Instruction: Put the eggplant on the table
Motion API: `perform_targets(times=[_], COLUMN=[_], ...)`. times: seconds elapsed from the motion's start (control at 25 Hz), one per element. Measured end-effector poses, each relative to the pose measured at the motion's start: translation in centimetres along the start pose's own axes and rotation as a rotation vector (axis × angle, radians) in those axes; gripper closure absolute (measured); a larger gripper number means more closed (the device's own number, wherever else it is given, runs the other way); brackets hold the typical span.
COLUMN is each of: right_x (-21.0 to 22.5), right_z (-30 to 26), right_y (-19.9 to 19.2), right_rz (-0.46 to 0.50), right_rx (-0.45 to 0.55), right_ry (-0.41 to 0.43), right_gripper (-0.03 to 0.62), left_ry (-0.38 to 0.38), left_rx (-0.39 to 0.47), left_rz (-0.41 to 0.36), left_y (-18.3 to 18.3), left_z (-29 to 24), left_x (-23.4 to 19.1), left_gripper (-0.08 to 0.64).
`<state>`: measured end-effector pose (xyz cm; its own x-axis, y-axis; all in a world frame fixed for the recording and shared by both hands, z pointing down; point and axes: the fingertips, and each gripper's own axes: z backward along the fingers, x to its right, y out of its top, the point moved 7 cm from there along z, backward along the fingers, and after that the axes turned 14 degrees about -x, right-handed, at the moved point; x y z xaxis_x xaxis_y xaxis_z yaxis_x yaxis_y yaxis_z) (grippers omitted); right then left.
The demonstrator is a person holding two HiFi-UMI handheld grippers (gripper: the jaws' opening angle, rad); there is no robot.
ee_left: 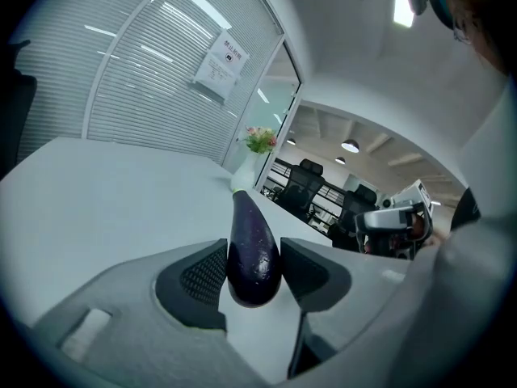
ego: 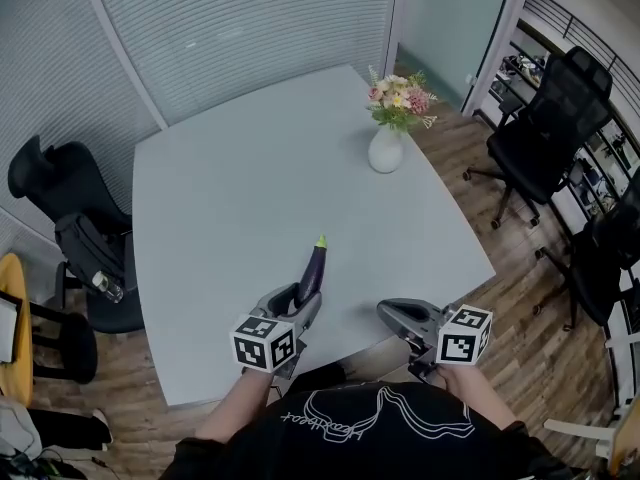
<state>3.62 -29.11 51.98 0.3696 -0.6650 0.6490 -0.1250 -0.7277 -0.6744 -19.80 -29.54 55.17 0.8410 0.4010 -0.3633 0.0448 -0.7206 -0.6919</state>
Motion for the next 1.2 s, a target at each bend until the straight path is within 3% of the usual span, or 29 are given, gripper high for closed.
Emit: perform_targets(times=[0.76,1.2], right_x=[3.3,3.1], right_z=[2.2,3.0], right_y=[-0.6,-1.9], right_rz=[-0.065,-0.085], right_rx=[0.009,0.018], right_ry=[-0.064,-0.078], right_gripper=[0.583,0.583], left_ry=[0.119,0.136], left_rx=[-0.118,-0.168], left_rz=[-0.016,-0.002], left_y=[-2.4,-3.9], left_z=[-7.3,-8.3], left_x=[-3.3,-3.8], left_gripper=[0.350,0.349])
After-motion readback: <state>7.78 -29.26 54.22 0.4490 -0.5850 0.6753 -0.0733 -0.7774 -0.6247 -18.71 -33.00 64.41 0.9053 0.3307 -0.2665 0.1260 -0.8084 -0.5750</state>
